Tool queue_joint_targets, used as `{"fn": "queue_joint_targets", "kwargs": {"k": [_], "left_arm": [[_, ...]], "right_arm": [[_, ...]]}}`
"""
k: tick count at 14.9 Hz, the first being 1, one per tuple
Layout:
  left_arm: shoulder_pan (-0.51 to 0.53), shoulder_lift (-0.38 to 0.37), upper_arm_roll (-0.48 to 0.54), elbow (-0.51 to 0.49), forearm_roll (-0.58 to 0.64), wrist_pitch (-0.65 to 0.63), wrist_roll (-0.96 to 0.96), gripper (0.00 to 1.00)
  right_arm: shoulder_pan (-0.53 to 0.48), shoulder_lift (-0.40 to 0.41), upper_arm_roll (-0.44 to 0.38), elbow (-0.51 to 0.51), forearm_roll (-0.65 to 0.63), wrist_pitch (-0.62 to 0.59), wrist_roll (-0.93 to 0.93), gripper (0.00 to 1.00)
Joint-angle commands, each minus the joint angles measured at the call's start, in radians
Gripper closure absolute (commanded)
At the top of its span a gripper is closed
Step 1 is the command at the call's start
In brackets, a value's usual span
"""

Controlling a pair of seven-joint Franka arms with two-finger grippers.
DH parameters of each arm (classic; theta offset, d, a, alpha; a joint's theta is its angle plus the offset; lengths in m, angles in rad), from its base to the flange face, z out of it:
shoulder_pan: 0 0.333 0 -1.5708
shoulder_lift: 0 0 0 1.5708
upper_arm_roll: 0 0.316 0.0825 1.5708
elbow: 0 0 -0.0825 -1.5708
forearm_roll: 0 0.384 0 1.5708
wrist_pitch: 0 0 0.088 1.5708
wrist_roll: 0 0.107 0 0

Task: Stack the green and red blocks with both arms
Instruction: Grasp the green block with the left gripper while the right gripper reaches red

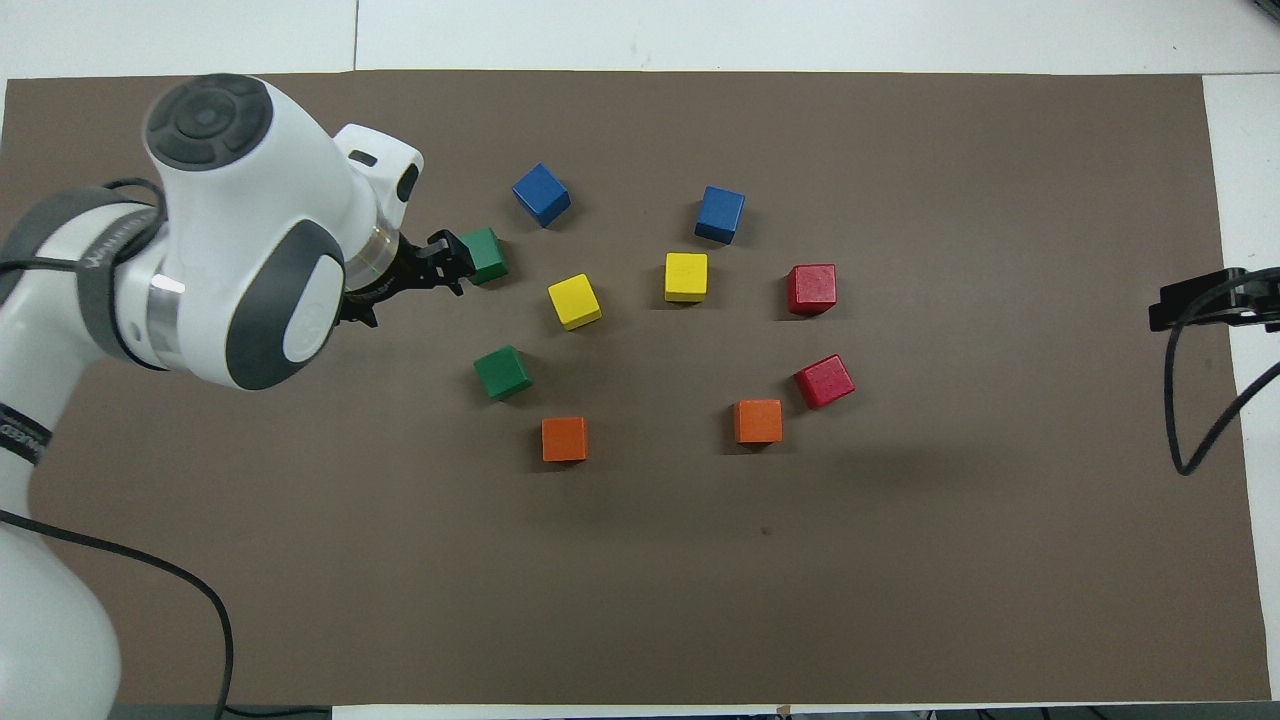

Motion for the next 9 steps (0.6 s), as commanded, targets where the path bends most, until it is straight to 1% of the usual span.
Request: {"fn": "queue_joint_targets", "kwargs": {"k": [1, 3, 4, 7, 9], "left_arm": [[-0.034, -0.054, 0.01, -0.151, -0.006, 0.137, -0.124, 0.0], [-0.042, -0.049, 0.01, -0.165, -0.006, 0.152, -0.164, 0.0], [-0.043, -0.049, 0.01, -0.176, -0.006, 0.175, -0.164, 0.0], [-0.074, -0.037, 0.01, -0.211, -0.006, 0.22, -0.195, 0.0], [-0.079, -0.028, 0.01, -0.222, -0.006, 0.273, -0.229, 0.0]], "right_arm": [[0.056, -0.026, 0.001, -0.114, 0.014, 0.079, 0.056, 0.0], [0.076, -0.029, 0.001, -0.168, 0.014, 0.145, 0.077, 0.0], [0.094, -0.023, 0.001, -0.176, 0.014, 0.179, 0.088, 0.0], [0.142, 0.012, 0.003, -0.18, 0.014, 0.207, 0.158, 0.0], [0.168, 0.014, 0.003, -0.22, 0.017, 0.245, 0.203, 0.0]]}}
